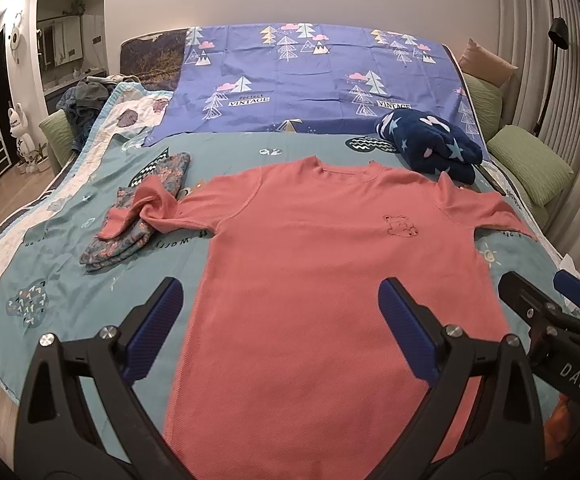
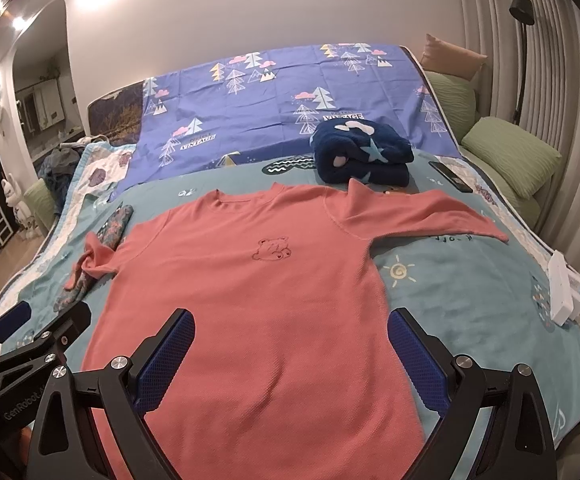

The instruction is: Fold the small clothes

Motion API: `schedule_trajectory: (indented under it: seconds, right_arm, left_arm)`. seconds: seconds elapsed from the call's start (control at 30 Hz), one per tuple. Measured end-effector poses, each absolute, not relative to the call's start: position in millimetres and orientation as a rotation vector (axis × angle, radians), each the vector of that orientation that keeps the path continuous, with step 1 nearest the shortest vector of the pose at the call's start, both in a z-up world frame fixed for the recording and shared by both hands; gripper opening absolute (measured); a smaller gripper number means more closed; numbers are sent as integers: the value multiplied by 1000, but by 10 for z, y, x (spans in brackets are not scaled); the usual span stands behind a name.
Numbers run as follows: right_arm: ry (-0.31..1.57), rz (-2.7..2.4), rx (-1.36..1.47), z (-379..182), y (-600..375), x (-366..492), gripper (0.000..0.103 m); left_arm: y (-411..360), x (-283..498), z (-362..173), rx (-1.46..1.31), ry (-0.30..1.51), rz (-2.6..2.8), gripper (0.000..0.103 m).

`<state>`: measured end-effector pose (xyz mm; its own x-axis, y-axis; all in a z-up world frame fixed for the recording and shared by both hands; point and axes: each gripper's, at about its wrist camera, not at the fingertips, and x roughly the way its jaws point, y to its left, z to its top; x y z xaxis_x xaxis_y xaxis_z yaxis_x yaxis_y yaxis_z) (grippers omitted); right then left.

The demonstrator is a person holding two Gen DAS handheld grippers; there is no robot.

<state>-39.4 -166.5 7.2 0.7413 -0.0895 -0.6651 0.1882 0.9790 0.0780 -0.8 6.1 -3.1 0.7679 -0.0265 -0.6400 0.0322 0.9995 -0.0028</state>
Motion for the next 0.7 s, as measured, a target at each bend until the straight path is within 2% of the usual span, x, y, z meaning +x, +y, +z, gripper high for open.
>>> schedule_trajectory:
  seconds: [0.7]
  right_arm:
    - [740, -126, 105, 59, -1467, -238, 99]
  left_arm:
    - [270, 93, -192, -4, 742, -8, 98]
